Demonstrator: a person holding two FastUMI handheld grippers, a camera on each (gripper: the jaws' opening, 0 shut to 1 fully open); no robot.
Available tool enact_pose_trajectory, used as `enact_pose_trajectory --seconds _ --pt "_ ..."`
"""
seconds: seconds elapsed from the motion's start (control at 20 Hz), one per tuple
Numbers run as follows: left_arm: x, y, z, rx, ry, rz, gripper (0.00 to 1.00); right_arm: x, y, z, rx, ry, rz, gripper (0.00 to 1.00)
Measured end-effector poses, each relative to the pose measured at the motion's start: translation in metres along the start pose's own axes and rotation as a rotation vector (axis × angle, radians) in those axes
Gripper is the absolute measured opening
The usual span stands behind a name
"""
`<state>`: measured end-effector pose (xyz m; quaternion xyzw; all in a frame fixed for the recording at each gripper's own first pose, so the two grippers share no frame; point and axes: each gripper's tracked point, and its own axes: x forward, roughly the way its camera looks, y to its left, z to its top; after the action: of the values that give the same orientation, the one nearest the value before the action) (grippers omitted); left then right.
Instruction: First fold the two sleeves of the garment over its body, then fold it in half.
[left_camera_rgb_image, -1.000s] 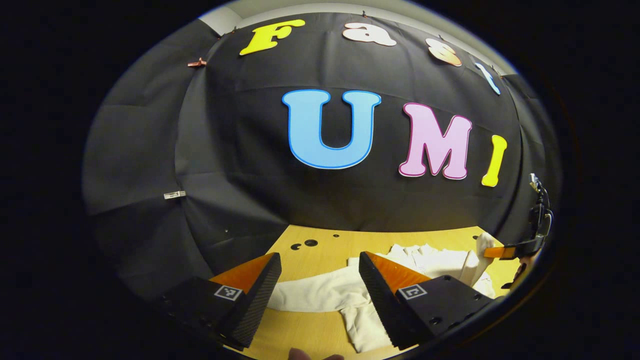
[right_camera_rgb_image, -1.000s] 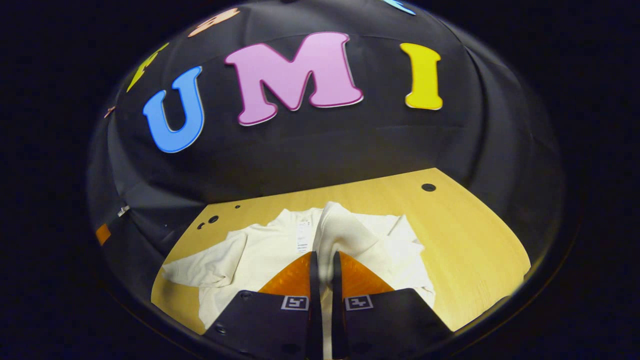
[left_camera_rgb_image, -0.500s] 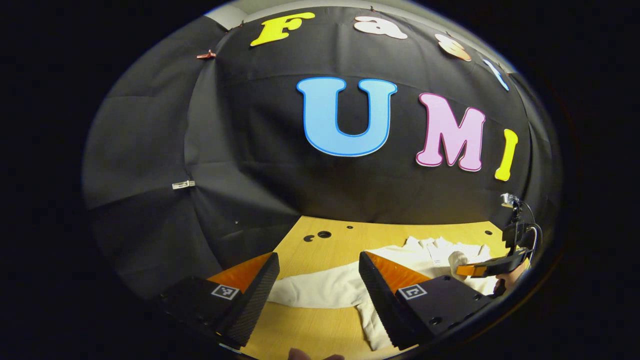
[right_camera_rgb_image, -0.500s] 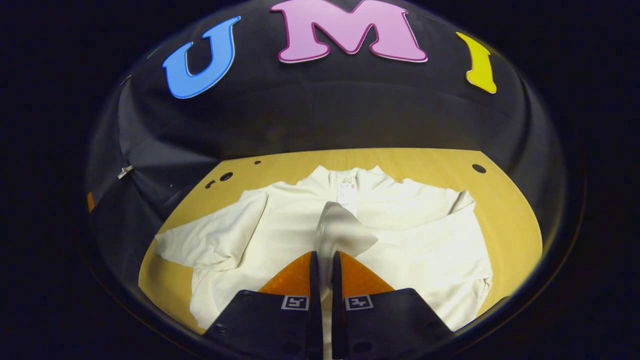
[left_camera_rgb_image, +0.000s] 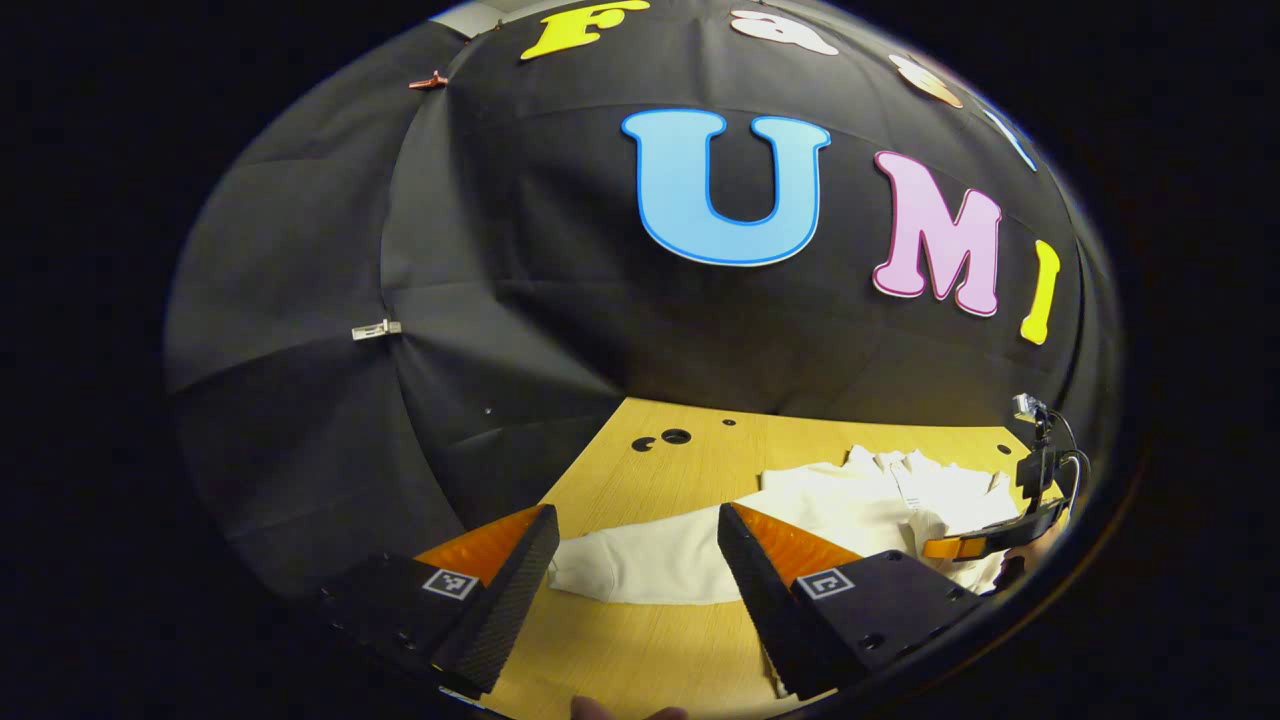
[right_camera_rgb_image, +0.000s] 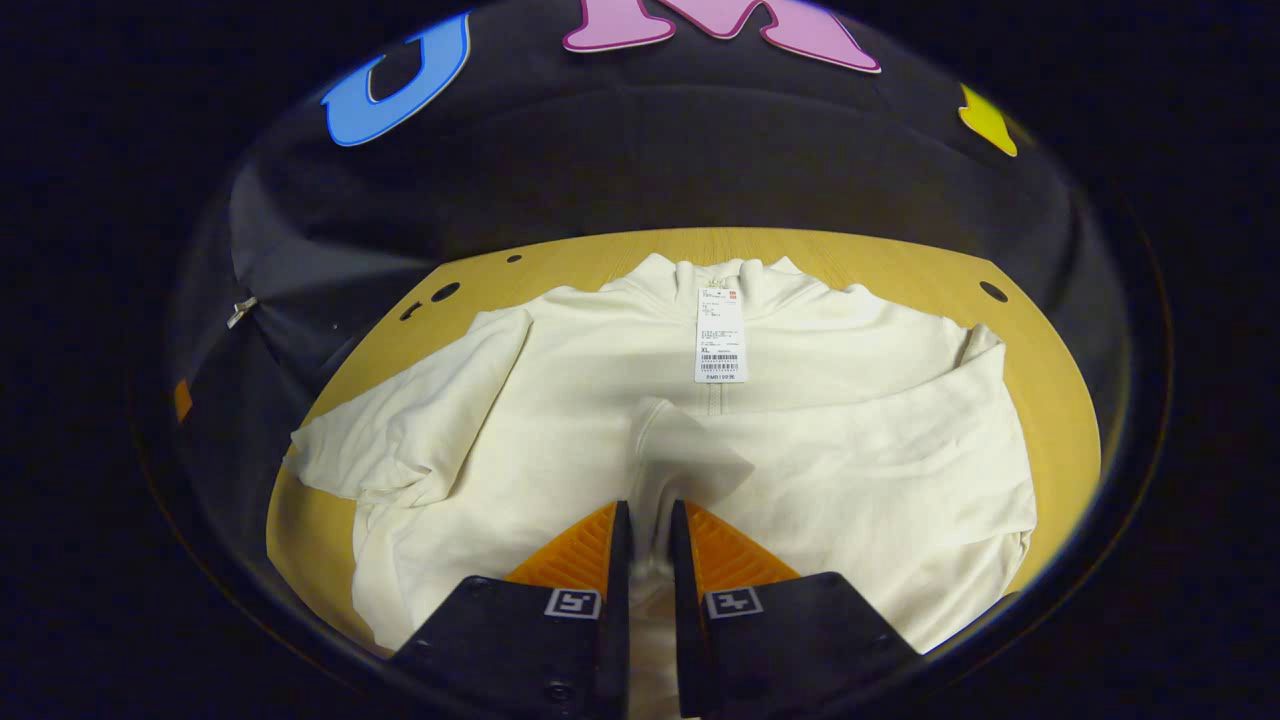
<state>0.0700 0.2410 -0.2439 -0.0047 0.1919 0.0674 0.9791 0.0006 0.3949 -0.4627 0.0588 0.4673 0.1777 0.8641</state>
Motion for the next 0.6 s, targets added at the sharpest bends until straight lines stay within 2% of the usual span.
enact_pose_trajectory --seconds 0.05,0.1,0.35,0.45,0.5,0.55,0.6 --pt "0.005 0.003 -0.006 0.001 0.016 0.006 0.99 -0.001 0.0 0.001 0.01 0.0 0.006 0.19" --pt "0.011 0.007 -0.013 0.006 0.032 0.01 0.99 -0.001 0.001 0.003 0.018 -0.001 0.007 0.31" --pt "0.044 0.018 -0.036 0.043 0.101 0.019 0.99 -0.016 0.002 0.013 0.03 -0.032 0.025 0.54" --pt "0.058 0.022 -0.046 0.054 0.141 0.027 0.99 -0.026 0.004 0.021 0.038 -0.051 0.048 0.54" --pt "0.064 0.024 -0.052 0.054 0.16 0.033 1.0 -0.032 0.002 0.025 0.041 -0.062 0.051 0.58" --pt "0.07 0.025 -0.056 0.055 0.18 0.036 1.0 -0.039 -0.001 0.03 0.041 -0.078 0.049 0.52" --pt "0.079 0.027 -0.062 0.061 0.202 0.044 1.0 -0.049 -0.005 0.035 0.04 -0.099 0.045 0.66"
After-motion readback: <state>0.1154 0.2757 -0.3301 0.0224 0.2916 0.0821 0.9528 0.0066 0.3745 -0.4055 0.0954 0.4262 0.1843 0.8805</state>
